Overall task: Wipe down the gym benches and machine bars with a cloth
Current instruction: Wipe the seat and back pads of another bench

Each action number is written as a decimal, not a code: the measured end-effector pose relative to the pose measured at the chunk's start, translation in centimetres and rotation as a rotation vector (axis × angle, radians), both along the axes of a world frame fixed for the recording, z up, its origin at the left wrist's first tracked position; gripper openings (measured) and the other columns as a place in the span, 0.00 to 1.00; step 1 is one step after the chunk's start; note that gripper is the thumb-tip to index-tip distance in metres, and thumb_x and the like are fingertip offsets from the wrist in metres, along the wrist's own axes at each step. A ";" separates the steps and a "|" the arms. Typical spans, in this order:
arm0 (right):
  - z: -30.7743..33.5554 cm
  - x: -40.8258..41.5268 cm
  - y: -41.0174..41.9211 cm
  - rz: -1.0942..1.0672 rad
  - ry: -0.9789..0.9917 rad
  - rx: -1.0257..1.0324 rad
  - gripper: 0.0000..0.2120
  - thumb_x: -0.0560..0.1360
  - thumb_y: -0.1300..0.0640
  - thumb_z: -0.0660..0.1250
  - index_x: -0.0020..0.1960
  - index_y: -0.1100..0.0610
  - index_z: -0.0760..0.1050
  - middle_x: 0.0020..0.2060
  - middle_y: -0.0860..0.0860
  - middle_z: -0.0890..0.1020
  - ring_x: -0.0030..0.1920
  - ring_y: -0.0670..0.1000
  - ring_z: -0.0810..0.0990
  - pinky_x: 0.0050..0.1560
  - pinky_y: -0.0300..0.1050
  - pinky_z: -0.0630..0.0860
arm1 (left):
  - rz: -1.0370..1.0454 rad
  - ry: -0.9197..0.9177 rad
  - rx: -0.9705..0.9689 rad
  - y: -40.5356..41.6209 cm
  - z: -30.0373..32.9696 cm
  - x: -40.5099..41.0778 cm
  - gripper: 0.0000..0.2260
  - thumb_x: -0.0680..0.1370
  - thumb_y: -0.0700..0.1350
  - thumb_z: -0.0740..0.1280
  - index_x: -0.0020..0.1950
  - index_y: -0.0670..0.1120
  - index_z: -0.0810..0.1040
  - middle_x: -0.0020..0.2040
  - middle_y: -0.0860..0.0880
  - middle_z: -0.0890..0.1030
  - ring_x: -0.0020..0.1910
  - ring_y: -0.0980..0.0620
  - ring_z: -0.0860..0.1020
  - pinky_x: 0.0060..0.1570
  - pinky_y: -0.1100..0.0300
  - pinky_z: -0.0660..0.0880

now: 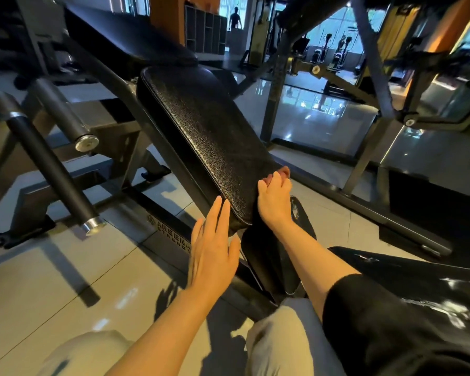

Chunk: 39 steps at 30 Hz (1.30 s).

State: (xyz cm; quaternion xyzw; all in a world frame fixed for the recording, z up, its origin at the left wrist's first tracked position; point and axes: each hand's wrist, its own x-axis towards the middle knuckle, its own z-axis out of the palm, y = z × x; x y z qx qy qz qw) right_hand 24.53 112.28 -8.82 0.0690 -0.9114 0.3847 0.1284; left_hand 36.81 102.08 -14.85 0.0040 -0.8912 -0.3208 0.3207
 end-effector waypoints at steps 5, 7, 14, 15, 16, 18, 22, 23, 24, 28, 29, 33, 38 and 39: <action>-1.2 5.1 -1.1 0.234 0.177 -0.022 0.20 0.82 0.57 0.58 0.72 0.62 0.64 0.72 0.58 0.62 0.72 0.54 0.64 0.72 0.44 0.63 | -0.025 -0.049 -0.021 0.0 0.3 0.2 0.31 0.77 0.38 0.65 0.78 0.45 0.56 0.78 0.48 0.56 0.72 0.53 0.59 0.74 0.53 0.55; -1.6 6.2 -0.9 0.313 0.179 0.057 0.26 0.83 0.53 0.56 0.78 0.56 0.55 0.79 0.51 0.51 0.78 0.48 0.50 0.74 0.39 0.50 | -0.039 -0.075 0.023 0.1 0.4 0.4 0.32 0.76 0.36 0.65 0.78 0.46 0.56 0.79 0.50 0.54 0.73 0.49 0.61 0.73 0.49 0.59; -2.4 7.6 2.4 0.279 0.123 0.218 0.27 0.83 0.59 0.57 0.79 0.56 0.52 0.79 0.49 0.48 0.78 0.48 0.46 0.77 0.46 0.54 | -0.097 -0.137 0.053 2.1 1.1 1.5 0.29 0.79 0.43 0.65 0.78 0.48 0.57 0.80 0.51 0.49 0.73 0.47 0.62 0.69 0.46 0.66; -2.3 8.1 2.8 0.252 0.127 0.208 0.26 0.83 0.60 0.57 0.79 0.56 0.54 0.79 0.49 0.50 0.78 0.48 0.49 0.77 0.48 0.56 | -0.109 -0.143 0.027 2.3 1.1 1.6 0.29 0.79 0.43 0.65 0.78 0.48 0.58 0.79 0.51 0.49 0.75 0.48 0.60 0.71 0.47 0.64; -2.0 8.6 3.1 0.231 0.144 0.192 0.26 0.82 0.60 0.58 0.78 0.56 0.56 0.79 0.49 0.52 0.78 0.49 0.52 0.76 0.48 0.59 | -0.119 -0.145 0.001 2.5 1.0 1.9 0.29 0.78 0.42 0.66 0.77 0.48 0.59 0.79 0.50 0.50 0.75 0.48 0.59 0.72 0.47 0.63; -1.7 9.6 3.9 0.187 0.159 0.094 0.26 0.81 0.60 0.61 0.77 0.54 0.58 0.76 0.50 0.60 0.75 0.50 0.61 0.72 0.49 0.65 | -0.126 -0.147 -0.033 2.7 0.7 2.4 0.27 0.77 0.42 0.67 0.76 0.47 0.63 0.78 0.49 0.55 0.74 0.48 0.60 0.73 0.49 0.61; -3.5 11.2 7.4 0.092 0.119 -0.042 0.21 0.81 0.60 0.62 0.72 0.56 0.63 0.71 0.52 0.67 0.68 0.49 0.69 0.66 0.41 0.68 | -0.140 -0.105 -0.086 3.0 0.2 2.6 0.25 0.75 0.42 0.70 0.72 0.43 0.69 0.71 0.46 0.67 0.70 0.46 0.66 0.69 0.50 0.66; -4.2 11.3 8.1 0.100 0.128 -0.014 0.19 0.81 0.60 0.61 0.71 0.56 0.65 0.71 0.52 0.66 0.68 0.47 0.69 0.67 0.42 0.68 | -0.145 -0.084 -0.101 3.2 0.1 2.3 0.25 0.75 0.42 0.71 0.71 0.43 0.70 0.70 0.45 0.69 0.69 0.46 0.68 0.68 0.50 0.67; -4.9 11.3 8.6 0.126 0.135 0.006 0.18 0.81 0.60 0.61 0.69 0.56 0.66 0.71 0.51 0.66 0.66 0.44 0.69 0.68 0.43 0.68 | -0.150 -0.071 -0.125 3.5 0.0 2.1 0.25 0.74 0.42 0.72 0.70 0.42 0.70 0.69 0.45 0.70 0.68 0.46 0.68 0.67 0.49 0.68; -7.1 11.0 8.1 0.351 0.199 0.129 0.26 0.80 0.61 0.62 0.77 0.56 0.61 0.76 0.47 0.59 0.74 0.40 0.58 0.74 0.37 0.58 | -0.187 -0.122 -0.206 4.4 -1.1 1.8 0.29 0.74 0.42 0.72 0.73 0.41 0.67 0.70 0.44 0.69 0.69 0.45 0.68 0.68 0.45 0.67; -7.8 10.6 8.3 0.345 0.216 0.182 0.27 0.81 0.60 0.62 0.78 0.56 0.59 0.77 0.48 0.58 0.77 0.44 0.55 0.76 0.40 0.55 | -0.198 -0.141 -0.237 4.4 -1.4 1.9 0.31 0.74 0.42 0.71 0.74 0.41 0.65 0.71 0.44 0.68 0.71 0.45 0.66 0.69 0.45 0.66; -9.0 9.7 10.8 0.072 0.104 0.265 0.23 0.81 0.58 0.61 0.76 0.53 0.63 0.75 0.51 0.65 0.75 0.54 0.61 0.73 0.47 0.60 | -0.241 -0.185 -0.424 3.8 -1.0 2.1 0.33 0.76 0.45 0.70 0.77 0.42 0.58 0.75 0.44 0.61 0.74 0.46 0.61 0.74 0.50 0.59; -7.6 10.2 9.1 0.171 0.249 0.202 0.23 0.78 0.62 0.66 0.72 0.57 0.69 0.73 0.50 0.69 0.70 0.50 0.65 0.69 0.32 0.56 | -0.308 -0.134 -0.599 2.5 -0.2 1.0 0.31 0.72 0.44 0.73 0.73 0.40 0.67 0.72 0.42 0.68 0.70 0.44 0.68 0.70 0.47 0.65; -7.4 10.2 8.7 0.238 0.285 0.218 0.23 0.78 0.63 0.66 0.72 0.58 0.69 0.73 0.50 0.68 0.70 0.48 0.64 0.68 0.27 0.51 | -0.318 -0.138 -0.584 2.3 -0.4 0.9 0.32 0.72 0.44 0.74 0.73 0.40 0.67 0.72 0.42 0.69 0.70 0.44 0.68 0.69 0.45 0.66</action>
